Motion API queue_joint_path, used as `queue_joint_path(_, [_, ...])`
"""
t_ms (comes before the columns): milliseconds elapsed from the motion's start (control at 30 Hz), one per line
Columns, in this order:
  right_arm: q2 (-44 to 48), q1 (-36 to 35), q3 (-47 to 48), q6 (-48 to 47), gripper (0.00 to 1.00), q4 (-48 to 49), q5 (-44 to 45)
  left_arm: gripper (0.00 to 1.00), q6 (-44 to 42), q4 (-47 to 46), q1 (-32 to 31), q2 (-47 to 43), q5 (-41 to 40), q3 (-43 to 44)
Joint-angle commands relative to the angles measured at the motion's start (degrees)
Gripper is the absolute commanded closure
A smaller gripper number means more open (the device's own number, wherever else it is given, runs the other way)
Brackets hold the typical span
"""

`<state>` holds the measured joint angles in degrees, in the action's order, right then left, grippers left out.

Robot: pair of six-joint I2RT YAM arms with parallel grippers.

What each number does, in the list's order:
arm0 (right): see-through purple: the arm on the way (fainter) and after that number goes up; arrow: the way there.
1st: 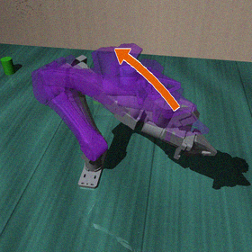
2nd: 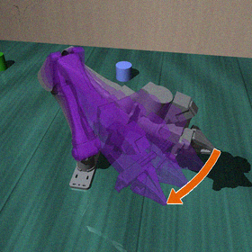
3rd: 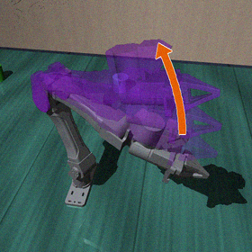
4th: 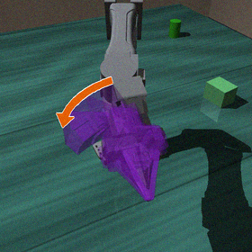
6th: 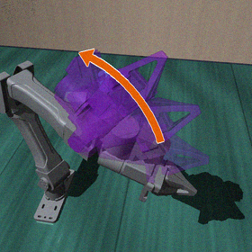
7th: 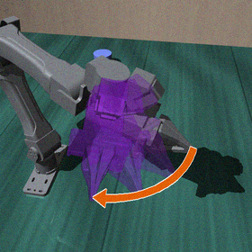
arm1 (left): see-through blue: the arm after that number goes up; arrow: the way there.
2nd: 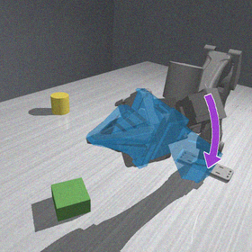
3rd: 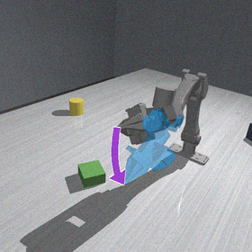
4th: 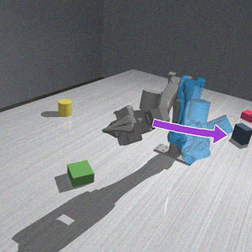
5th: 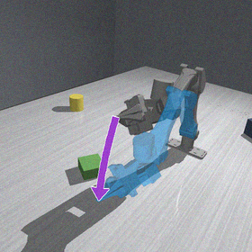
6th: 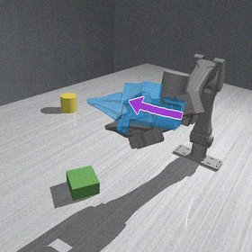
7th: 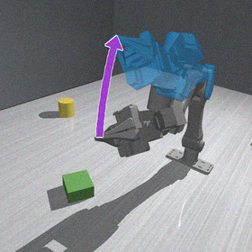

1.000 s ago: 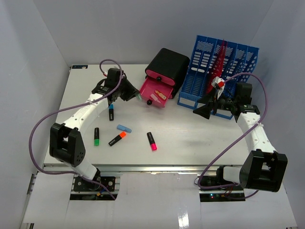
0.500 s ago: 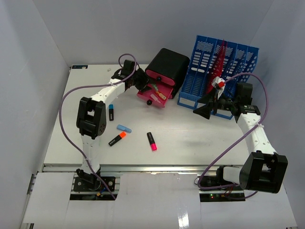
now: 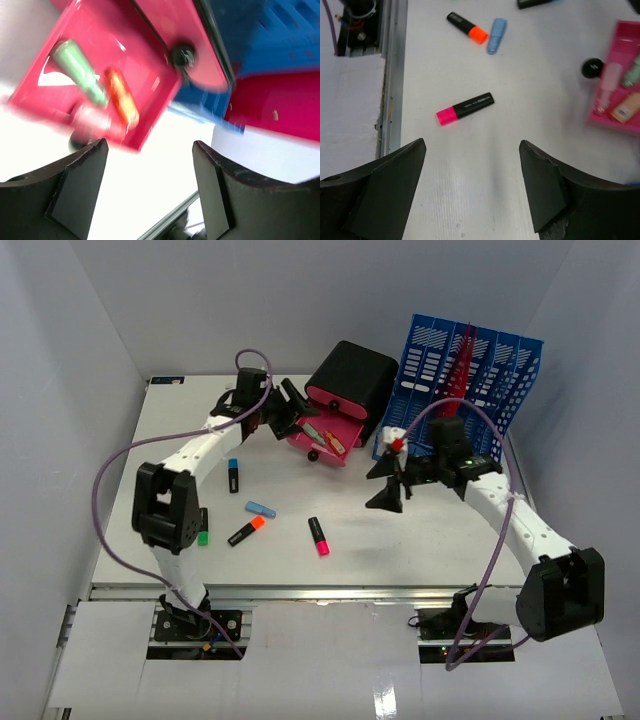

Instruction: Organize the desk

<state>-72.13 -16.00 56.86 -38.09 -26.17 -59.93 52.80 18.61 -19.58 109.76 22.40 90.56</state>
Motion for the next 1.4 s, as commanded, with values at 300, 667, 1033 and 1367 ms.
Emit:
queue_joint_path(300, [-36.8,-37.1,30.5,11.3,0.18,-1.7,44.1,0.02,-23.7,7.2,6.6,-61.4,-24.8,-36.9])
queue_joint_path(667, [-57.7,-41.9,50.0,12.8,0.10,-6.4,51.2,0.02,-20.1,23.1,6.7,-83.3,-35.3,-36.5])
queue_joint_path(1033, [-63.6,-41.9,56.1,12.9,0.16,-6.7,46.3,0.02,-18.0,29.3,6.7,-89.3,-38.7,-33.8])
queue_joint_path(1367, [-67.3,-40.5,57.6,14.0,0.60,-6.7,45.2,0.02,-15.2,30.2,6.7,-91.5,-37.6,-35.9])
